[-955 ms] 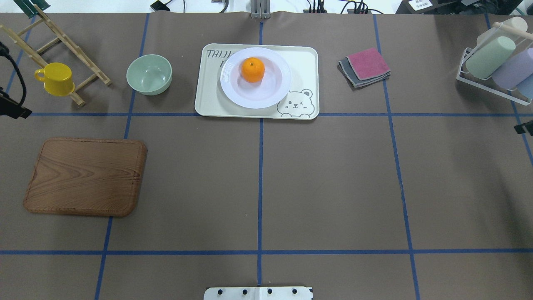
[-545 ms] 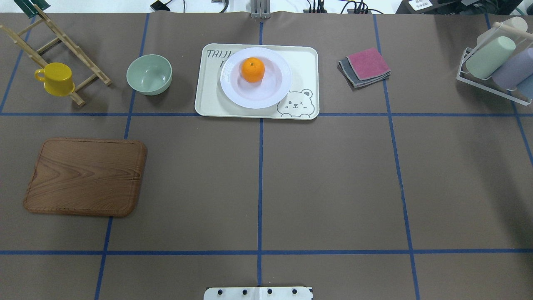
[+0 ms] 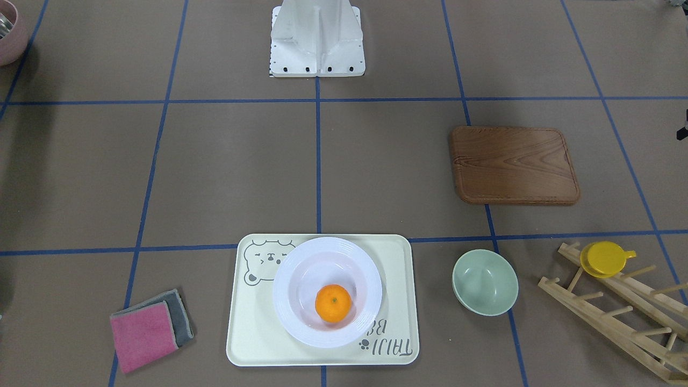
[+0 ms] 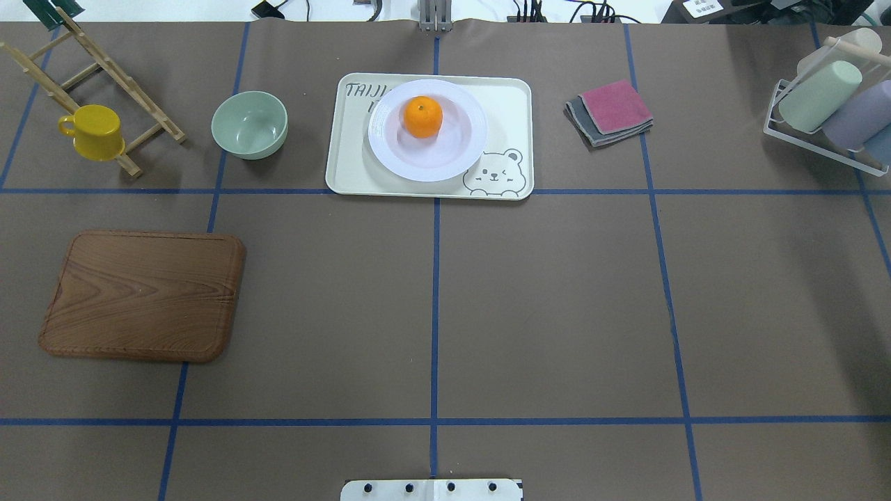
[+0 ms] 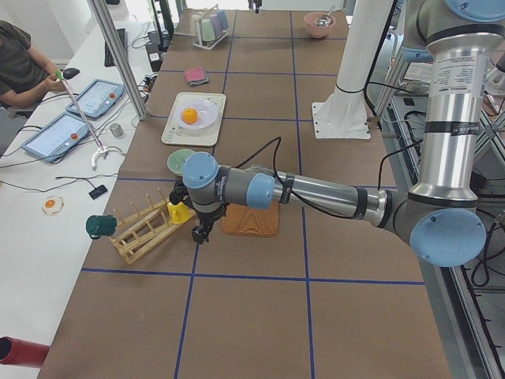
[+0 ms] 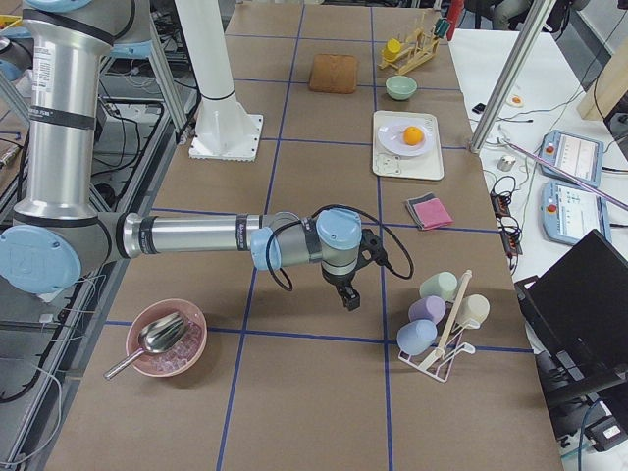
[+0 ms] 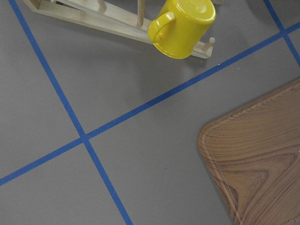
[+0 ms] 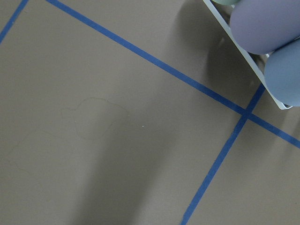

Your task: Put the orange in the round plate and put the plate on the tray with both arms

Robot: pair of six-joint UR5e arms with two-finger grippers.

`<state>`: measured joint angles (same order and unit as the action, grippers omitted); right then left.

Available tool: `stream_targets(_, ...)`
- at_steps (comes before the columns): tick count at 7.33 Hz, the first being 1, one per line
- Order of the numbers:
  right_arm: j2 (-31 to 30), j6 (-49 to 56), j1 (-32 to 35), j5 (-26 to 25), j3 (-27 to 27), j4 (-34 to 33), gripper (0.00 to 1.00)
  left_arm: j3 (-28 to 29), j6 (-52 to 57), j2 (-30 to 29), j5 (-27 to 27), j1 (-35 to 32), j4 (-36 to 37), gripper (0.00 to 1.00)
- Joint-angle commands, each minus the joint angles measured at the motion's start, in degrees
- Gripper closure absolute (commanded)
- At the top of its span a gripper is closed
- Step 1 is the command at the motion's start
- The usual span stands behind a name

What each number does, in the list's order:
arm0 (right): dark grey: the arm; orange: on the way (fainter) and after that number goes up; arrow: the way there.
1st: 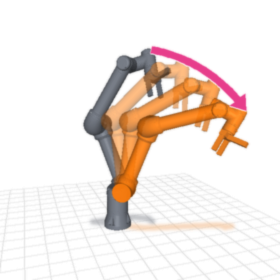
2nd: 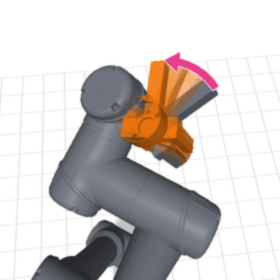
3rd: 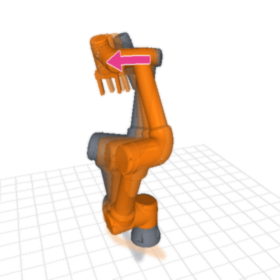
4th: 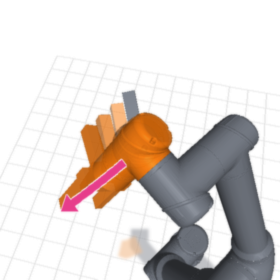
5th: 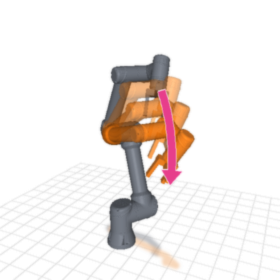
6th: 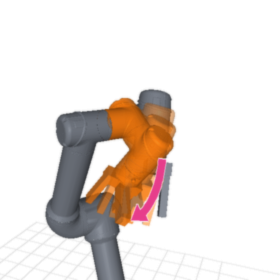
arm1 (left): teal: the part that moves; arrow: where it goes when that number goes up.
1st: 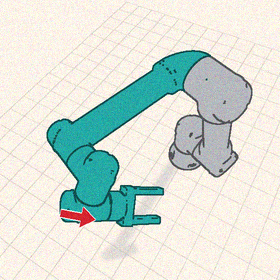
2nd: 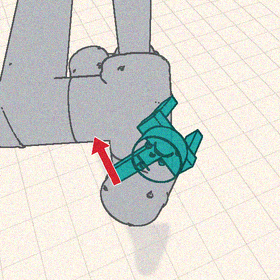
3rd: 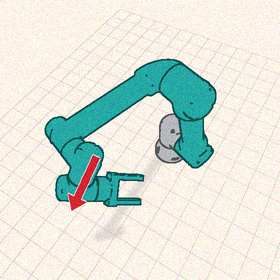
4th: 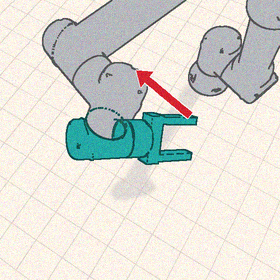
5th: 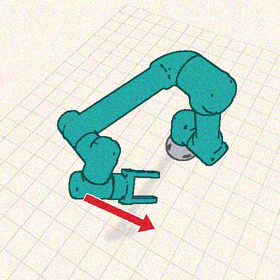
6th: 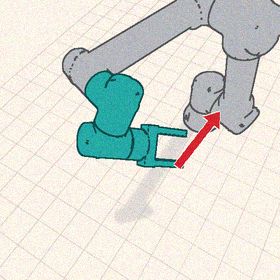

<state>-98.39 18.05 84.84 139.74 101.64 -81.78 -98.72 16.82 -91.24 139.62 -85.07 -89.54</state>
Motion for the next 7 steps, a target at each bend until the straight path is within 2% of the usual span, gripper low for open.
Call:
stream_targets(1, 0.7, -0.6, 0.9, 1.5, 0.7, -0.4, 0.01, 0.1, 0.0, 0.2, 0.1, 0.2, -0.3, 0.00)
stream_targets(4, 0.6, -1.0, 1.1, 0.7, 0.4, 0.0, 0.01, -3.1, -0.1, -0.1, 0.2, 0.2, -0.1, 0.00)
stream_targets(5, 2.4, -1.6, 1.1, 0.5, -0.3, -0.1, 0.01, 0.1, 0.1, 0.2, 0.2, 0.4, -1.2, 0.00)
stream_targets(6, 2.5, -2.6, 1.4, 0.8, 0.0, -0.2, 0.01, -2.9, 0.0, 0.5, 0.0, 0.1, -0.6, 0.00)
stream_targets(7, 0.2, -5.4, 2.5, 1.2, 3.8, -0.3, 0.01, -3.1, -0.2, 1.7, -0.1, 0.3, -0.6, 0.00)
